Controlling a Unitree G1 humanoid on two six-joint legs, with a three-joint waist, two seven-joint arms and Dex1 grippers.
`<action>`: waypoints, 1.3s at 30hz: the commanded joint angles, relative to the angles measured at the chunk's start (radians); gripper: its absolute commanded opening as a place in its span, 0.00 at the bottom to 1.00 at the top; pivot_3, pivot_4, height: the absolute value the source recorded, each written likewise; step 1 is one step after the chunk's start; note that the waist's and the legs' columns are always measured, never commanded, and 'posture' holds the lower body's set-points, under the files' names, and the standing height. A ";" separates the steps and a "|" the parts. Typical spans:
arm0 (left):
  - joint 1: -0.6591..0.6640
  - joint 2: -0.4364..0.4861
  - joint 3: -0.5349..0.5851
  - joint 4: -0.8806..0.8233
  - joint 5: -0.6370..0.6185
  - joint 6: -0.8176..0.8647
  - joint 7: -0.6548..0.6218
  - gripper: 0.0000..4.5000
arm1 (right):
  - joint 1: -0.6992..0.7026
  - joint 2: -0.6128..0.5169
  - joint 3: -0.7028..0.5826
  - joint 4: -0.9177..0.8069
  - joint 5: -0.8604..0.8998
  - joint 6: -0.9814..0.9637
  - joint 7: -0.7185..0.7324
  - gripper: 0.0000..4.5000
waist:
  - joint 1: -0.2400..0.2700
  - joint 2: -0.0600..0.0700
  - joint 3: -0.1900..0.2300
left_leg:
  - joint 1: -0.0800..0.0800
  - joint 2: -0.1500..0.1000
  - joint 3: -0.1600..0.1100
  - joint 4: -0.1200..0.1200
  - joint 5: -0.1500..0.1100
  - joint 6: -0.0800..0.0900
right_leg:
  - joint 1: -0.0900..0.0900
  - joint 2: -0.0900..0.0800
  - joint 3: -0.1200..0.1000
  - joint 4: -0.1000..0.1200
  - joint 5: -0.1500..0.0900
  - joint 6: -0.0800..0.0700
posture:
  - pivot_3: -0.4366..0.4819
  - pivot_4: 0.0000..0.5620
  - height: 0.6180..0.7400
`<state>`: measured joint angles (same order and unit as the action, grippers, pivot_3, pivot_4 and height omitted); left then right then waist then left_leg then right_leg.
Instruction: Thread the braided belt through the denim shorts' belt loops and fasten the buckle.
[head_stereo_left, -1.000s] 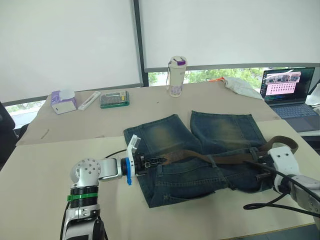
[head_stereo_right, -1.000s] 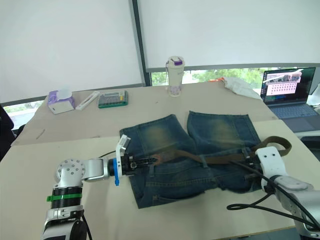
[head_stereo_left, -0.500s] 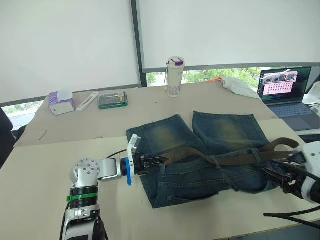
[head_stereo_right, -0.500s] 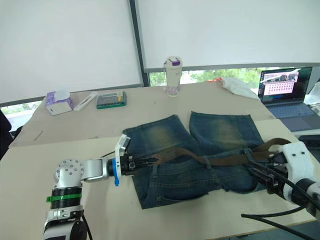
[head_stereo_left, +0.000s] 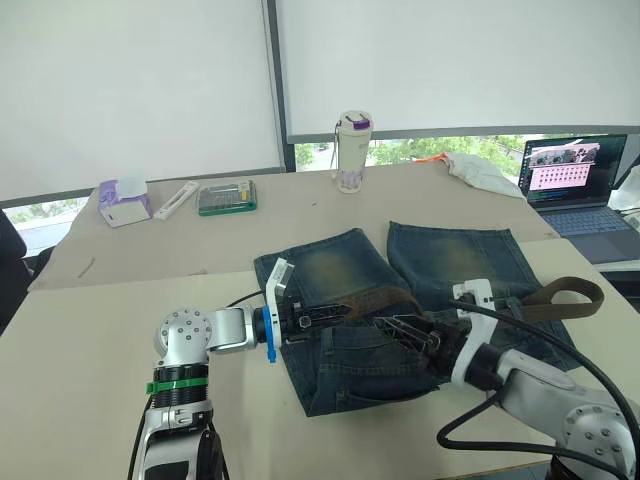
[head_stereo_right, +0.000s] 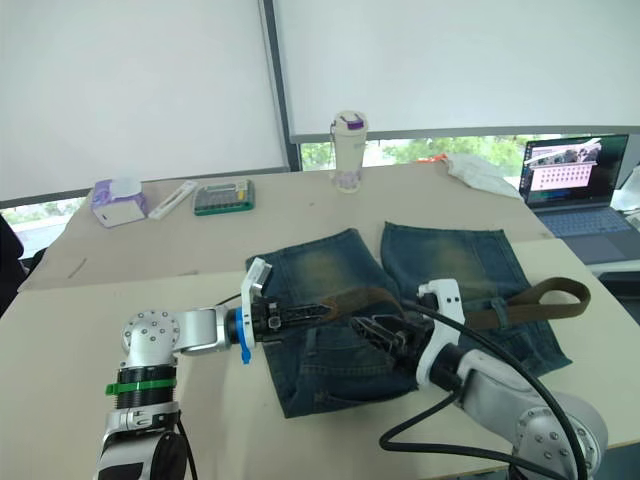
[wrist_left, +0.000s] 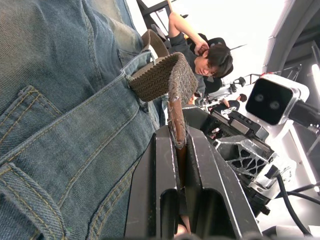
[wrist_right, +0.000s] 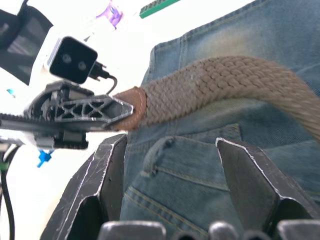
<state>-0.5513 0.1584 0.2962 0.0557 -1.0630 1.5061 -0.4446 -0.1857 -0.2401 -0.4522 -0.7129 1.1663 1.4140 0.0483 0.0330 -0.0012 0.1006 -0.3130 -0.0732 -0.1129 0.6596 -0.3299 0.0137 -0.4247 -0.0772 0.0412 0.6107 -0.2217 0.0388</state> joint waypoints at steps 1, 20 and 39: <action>-0.005 0.004 -0.001 -0.039 -0.028 0.002 -0.008 0.00 | -0.038 0.013 0.017 0.040 0.066 -0.068 -0.045 0.70 | -0.004 0.000 0.000 | 0.000 0.000 0.000 0.000 0.000 0.000 | 0.000 0.000 0.000 0.000 0.000 0.000 | 0.48 0.27 1.00; 0.074 0.147 -0.202 -0.225 0.071 -0.182 -0.167 0.25 | -0.074 -0.025 0.226 0.115 0.056 -0.215 -0.141 0.00 | -0.024 0.001 0.000 | 0.000 0.000 0.000 -0.002 0.000 0.000 | 0.000 0.000 0.000 0.000 0.000 0.000 | 0.48 0.27 1.00; 0.428 0.500 -0.373 -0.322 0.582 -1.147 -0.663 0.77 | 0.001 -0.054 0.361 0.179 -0.139 -0.251 -0.164 0.00 | -0.030 0.002 0.001 | 0.004 0.002 0.001 -0.014 0.000 0.001 | 0.001 0.000 0.000 -0.006 0.000 -0.002 | 0.48 0.27 1.00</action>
<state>-0.1202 0.6580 -0.0772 -0.2594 -0.4929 0.3986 -1.0929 -0.1714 -0.3012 -0.0926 -0.5238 1.0373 1.1901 -0.1195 0.0034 0.0004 0.1018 -0.3088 -0.0712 -0.1116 0.6455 -0.3303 0.0147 -0.4238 -0.0773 0.0408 0.6051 -0.2221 0.0371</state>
